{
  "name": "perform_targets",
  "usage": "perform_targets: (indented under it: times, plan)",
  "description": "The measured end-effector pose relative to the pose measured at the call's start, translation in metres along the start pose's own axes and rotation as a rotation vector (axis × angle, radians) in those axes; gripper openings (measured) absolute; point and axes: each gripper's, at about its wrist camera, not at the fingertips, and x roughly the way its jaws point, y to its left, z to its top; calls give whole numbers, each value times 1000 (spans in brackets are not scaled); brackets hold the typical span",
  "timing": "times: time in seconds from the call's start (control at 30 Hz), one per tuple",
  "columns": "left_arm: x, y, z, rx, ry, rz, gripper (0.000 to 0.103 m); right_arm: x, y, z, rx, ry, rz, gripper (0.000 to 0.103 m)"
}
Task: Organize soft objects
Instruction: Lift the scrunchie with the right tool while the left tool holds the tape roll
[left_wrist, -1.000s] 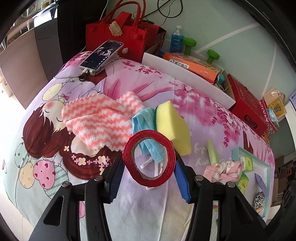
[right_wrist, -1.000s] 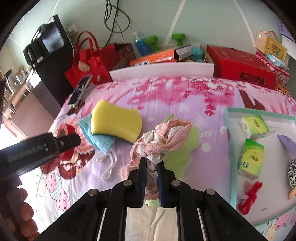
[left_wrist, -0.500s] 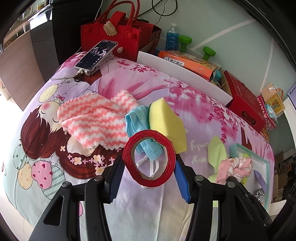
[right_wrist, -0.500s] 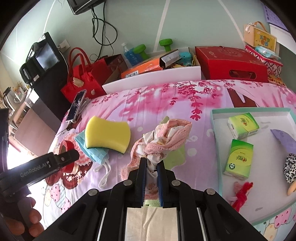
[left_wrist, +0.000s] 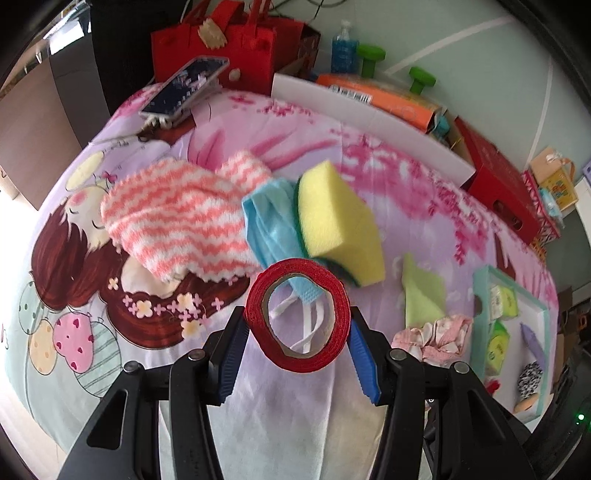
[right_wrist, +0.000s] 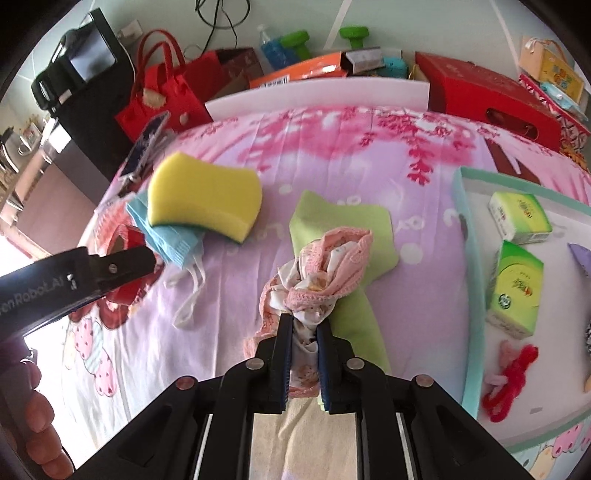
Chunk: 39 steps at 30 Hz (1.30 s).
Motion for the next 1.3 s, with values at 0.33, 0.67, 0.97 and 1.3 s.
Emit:
perform_targets:
  times: [0.33,0.67,0.97,1.3]
  plan:
    - [25,-5,-4,32,82,15,55,-1,2,-2,-28,6,-1,31]
    - [23,-3,-3,21,77,1,55,-19,-7,4,34,-78,13,31]
    - [22,-4,-3,24,77,-6,55,-21,-8,8,55,-111,54,27]
    - [26,-7,-3,35,86,-7,55,7,-6,7,46,-44,45,14]
